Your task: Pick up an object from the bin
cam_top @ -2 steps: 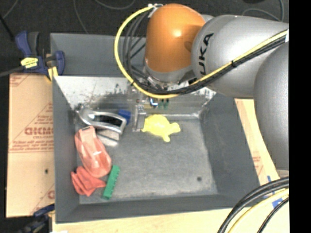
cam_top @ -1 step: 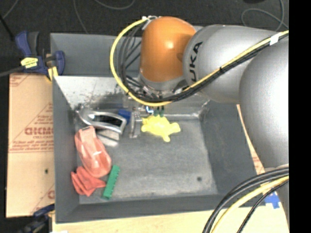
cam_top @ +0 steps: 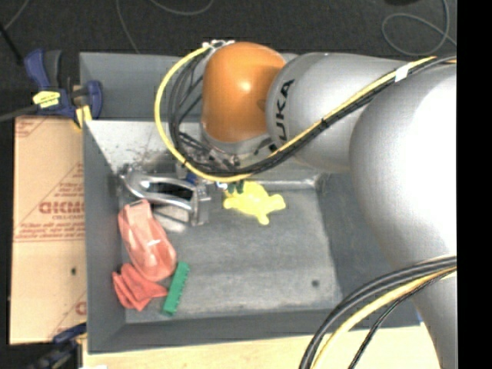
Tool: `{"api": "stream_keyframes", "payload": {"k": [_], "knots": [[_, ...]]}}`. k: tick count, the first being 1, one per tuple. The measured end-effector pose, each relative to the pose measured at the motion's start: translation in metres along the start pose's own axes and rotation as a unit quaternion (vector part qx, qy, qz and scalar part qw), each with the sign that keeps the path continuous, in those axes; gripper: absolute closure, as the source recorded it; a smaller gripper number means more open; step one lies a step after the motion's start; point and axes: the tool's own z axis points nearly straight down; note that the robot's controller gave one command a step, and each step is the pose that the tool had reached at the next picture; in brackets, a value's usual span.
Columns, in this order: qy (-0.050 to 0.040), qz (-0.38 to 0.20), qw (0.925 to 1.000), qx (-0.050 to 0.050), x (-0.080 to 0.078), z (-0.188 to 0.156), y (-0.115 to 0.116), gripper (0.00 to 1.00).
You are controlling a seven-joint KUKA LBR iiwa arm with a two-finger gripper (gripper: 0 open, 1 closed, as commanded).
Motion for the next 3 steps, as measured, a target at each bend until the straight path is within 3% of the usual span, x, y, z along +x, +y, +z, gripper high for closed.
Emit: {"api": "stream_keyframes", "payload": {"k": [1,2,3], "knots": [[0.0043,-0.049,0.9988,-0.002,0.011,0.015,0.005,0.00],[0.0002,-0.067,0.9978,0.000,0.011,0.004,0.001,0.00],[0.0001,-0.175,0.9845,-0.001,0.016,0.010,-0.003,0.00]]}}
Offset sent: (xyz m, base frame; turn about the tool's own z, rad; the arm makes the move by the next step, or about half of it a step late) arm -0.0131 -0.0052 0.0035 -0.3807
